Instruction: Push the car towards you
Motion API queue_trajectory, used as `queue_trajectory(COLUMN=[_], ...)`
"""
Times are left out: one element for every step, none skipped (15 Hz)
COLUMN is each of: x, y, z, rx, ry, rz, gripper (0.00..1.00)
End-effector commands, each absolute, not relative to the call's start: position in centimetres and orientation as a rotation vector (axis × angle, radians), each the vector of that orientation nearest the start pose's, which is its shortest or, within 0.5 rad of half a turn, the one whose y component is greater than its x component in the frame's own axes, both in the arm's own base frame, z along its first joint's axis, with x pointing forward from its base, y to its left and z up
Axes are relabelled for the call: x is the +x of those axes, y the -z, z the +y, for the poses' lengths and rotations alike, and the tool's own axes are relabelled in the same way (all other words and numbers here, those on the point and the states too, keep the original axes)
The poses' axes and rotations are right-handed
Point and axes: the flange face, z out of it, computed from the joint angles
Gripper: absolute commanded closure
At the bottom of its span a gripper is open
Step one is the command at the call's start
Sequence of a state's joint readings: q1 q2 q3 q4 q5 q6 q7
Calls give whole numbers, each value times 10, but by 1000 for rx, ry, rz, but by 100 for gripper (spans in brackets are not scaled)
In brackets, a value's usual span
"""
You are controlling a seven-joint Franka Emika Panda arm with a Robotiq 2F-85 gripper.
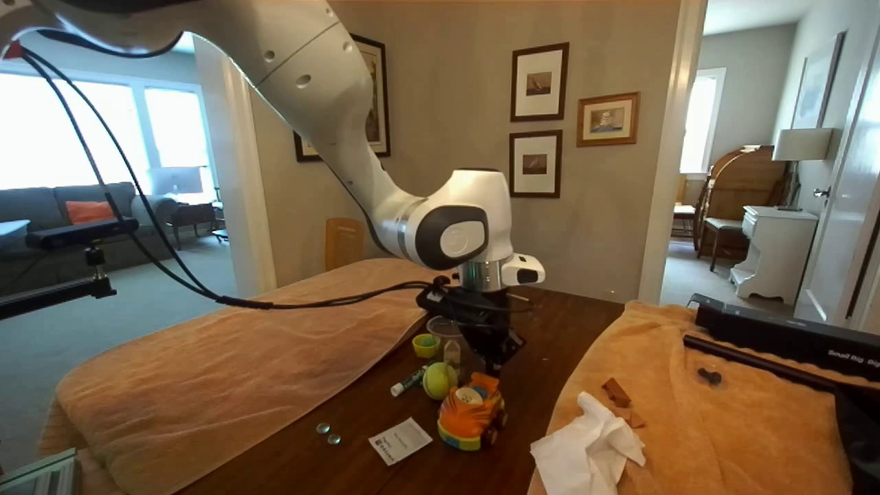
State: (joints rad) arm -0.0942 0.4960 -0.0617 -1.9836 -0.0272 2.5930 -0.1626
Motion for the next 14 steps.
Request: queue_trajectory(x=[577, 571, 566, 562, 558, 555, 552, 550, 549, 548, 548, 549, 553, 556], y=[-245, -248, -249, -250, -250, -251, -252, -253, -255, -256, -258, -261, -265, -268], z=[-108, -111, -114, -115, -116, -116, -116, -114, -112, -111, -109, -108, -107, -107], rx=[-3204, -3204, -3202, -3197, -3196, -3195, -3194, -3197, -3196, -3194, -3196, -3197, -3195, -3197], ry=[176, 165, 160, 146, 140, 136, 139, 138, 140, 144, 151, 177, 191, 204], rz=[-52, -44, -35, -31, -33, -37, -40, -48, -58, -66, -79, -95, -107, -122], gripper=[100, 100, 100, 100, 100, 100, 100, 100, 100, 100, 100, 100, 100, 100])
